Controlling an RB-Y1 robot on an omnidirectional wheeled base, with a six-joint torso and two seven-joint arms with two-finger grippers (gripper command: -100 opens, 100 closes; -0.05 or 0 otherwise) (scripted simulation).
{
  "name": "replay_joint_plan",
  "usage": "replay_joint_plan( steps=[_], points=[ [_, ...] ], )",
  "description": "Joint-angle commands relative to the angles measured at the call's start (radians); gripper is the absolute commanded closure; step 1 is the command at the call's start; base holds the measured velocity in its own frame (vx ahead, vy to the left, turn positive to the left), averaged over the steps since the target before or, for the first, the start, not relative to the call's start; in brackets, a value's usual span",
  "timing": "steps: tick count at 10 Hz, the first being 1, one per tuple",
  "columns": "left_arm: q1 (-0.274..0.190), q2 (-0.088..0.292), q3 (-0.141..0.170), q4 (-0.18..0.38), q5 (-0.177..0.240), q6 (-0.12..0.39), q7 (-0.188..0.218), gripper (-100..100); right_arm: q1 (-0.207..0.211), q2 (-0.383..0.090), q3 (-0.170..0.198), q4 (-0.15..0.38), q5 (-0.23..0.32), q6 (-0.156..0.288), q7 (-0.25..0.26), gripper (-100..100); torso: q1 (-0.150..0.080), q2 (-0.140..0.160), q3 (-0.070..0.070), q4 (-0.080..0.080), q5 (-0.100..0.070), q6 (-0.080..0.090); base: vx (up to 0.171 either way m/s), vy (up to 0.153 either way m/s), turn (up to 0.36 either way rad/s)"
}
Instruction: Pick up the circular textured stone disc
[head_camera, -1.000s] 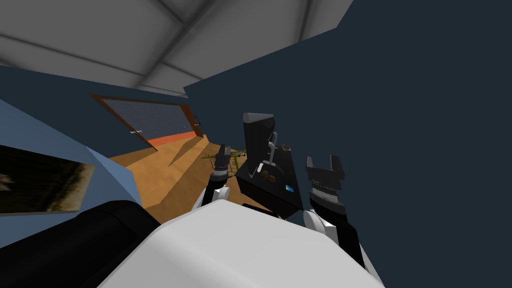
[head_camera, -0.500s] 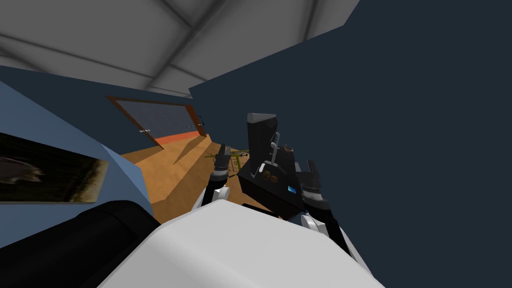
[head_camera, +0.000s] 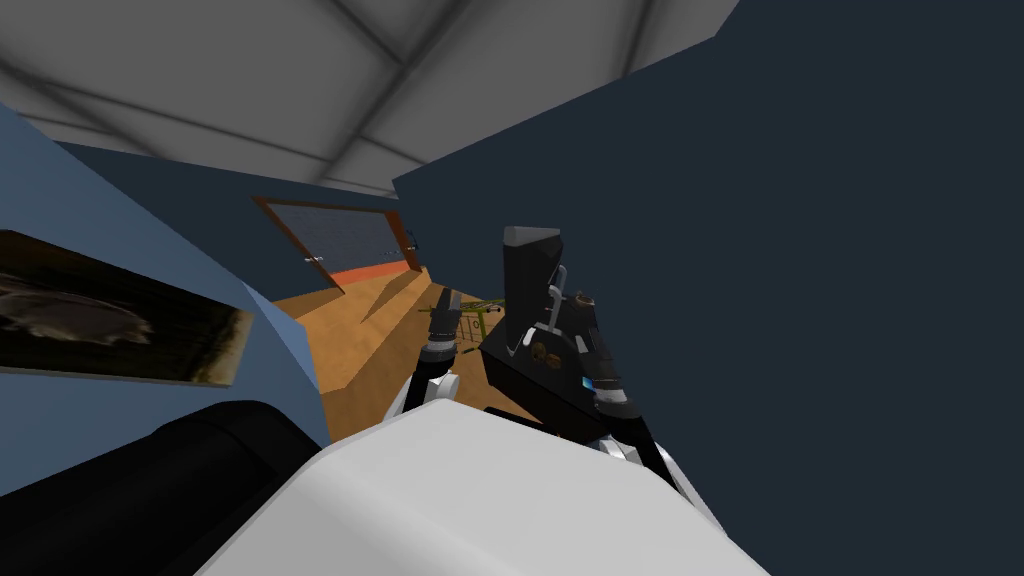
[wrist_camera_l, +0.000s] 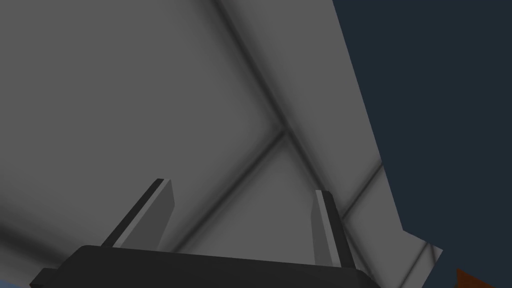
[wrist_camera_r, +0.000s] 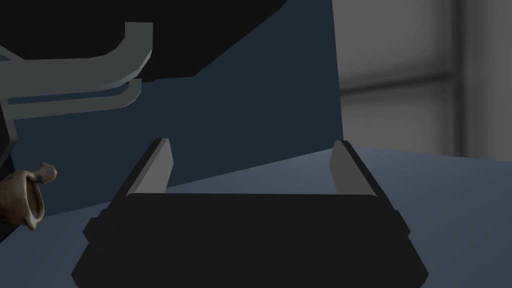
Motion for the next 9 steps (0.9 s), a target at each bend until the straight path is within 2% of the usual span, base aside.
replay_joint_plan(
  steps=[1, 2, 3, 4, 5, 6, 7, 8, 9],
  points=[
    [0.0, 0.0, 0.0, 0.0, 0.0, 0.0, 0.0, 0, 0.001, -0.015, 0.017, 0.038, 0.008, -0.002, 0.009, -100, 0.0, 0.0, 0.0, 0.0, 0.0, 0.0, 0.006, 0.011, 0.076],
    [0.0, 0.0, 0.0, 0.0, 0.0, 0.0, 0.0, 0, -0.01, -0.048, 0.047, 0.07, 0.024, -0.006, 0.024, -100, 0.0, 0.0, 0.0, 0.0, 0.0, 0.001, 0.001, 0.015, 0.127],
    [0.0, 0.0, 0.0, 0.0, 0.0, 0.0, 0.0, 0, -0.01, -0.048, 0.047, 0.094, 0.024, -0.006, 0.024, -100, 0.0, 0.001, 0.0, 0.0, 0.0, 0.0, -0.008, 0.007, 0.064],
    [0.0, 0.0, 0.0, 0.0, 0.0, 0.0, 0.0, 0, -0.023, -0.082, 0.079, 0.129, 0.041, -0.011, 0.039, -100, 0.0, 0.001, 0.001, 0.0, 0.0, 0.0, -0.017, 0.016, 0.139],
    [0.0, 0.0, 0.0, 0.0, 0.0, 0.0, 0.0, 0, -0.023, -0.082, 0.079, 0.154, 0.041, -0.011, 0.039, -100, 0.0, 0.001, 0.001, 0.0, 0.0, 0.0, -0.013, 0.007, 0.1],
    [0.0, 0.0, 0.0, 0.0, 0.0, 0.0, 0.0, 0, -0.036, -0.116, 0.111, 0.189, 0.061, -0.017, 0.055, -100, -0.001, 0.001, 0.001, 0.0, 0.0, 0.001, -0.017, 0.01, 0.141],
    [0.0, 0.0, 0.0, 0.0, 0.0, 0.0, 0.0, 0, -0.036, -0.116, 0.111, 0.215, 0.061, -0.017, 0.055, -100, 0.0, 0.002, 0.001, 0.0, 0.0, 0.0, -0.006, 0.013, 0.077],
    [0.0, 0.0, 0.0, 0.0, 0.0, 0.0, 0.0, 0, -0.051, -0.149, 0.145, 0.247, 0.082, -0.023, 0.071, -100, 0.0, 0.001, 0.001, 0.0, 0.0, 0.001, -0.008, 0.026, 0.128],
    [0.0, 0.0, 0.0, 0.0, 0.0, 0.0, 0.0, 0, -0.051, -0.149, 0.145, 0.279, 0.082, -0.023, 0.071, -100, 0.001, 0.001, 0.001, 0.0, 0.0, 0.0, -0.006, 0.021, 0.103]
  ],
)
